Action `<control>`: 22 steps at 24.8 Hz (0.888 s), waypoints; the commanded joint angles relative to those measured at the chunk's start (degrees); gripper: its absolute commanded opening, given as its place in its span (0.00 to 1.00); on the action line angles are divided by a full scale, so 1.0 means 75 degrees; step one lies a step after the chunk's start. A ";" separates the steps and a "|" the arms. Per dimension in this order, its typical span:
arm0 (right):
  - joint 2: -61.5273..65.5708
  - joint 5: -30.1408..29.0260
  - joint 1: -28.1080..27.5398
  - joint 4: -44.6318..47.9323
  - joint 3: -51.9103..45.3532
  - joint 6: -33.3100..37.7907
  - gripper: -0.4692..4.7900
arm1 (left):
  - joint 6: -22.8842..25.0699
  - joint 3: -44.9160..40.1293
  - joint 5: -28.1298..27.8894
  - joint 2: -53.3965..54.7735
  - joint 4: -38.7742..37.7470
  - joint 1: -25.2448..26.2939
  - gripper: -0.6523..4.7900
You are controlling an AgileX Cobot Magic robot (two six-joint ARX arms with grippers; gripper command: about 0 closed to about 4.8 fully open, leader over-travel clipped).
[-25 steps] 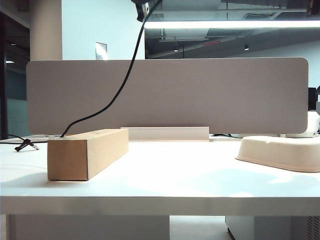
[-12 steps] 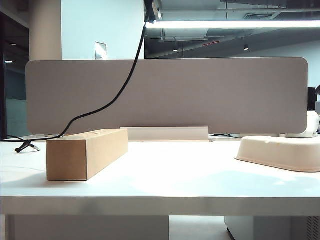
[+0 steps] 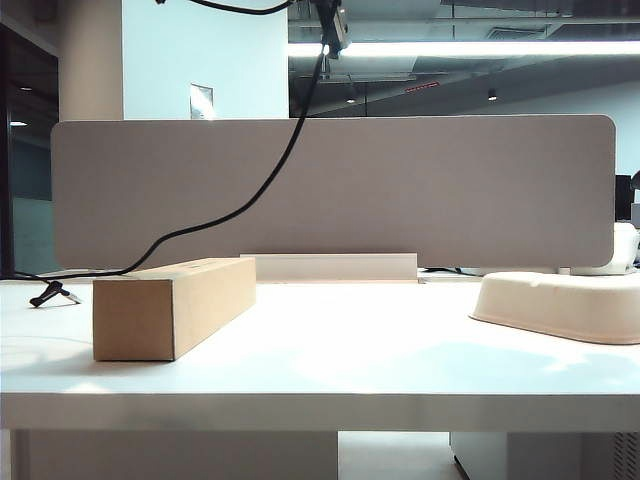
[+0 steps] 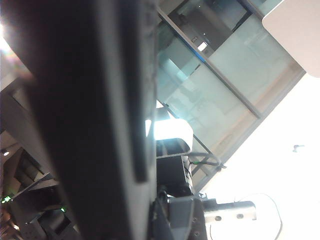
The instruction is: Pick up the charging cable and the phone, plug the charging cable into the charging port on the phone, and finally place them back on the table.
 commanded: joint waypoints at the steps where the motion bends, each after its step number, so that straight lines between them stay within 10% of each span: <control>1: -0.0026 0.0038 0.0003 0.0271 0.0061 0.0000 0.08 | -0.0650 0.0044 0.0184 -0.0020 0.0804 -0.0006 0.11; 22: 0.0015 -0.0099 0.0201 0.0265 0.0058 -0.0044 0.08 | -0.1271 0.0044 -0.0102 0.0271 0.1480 -0.0032 0.11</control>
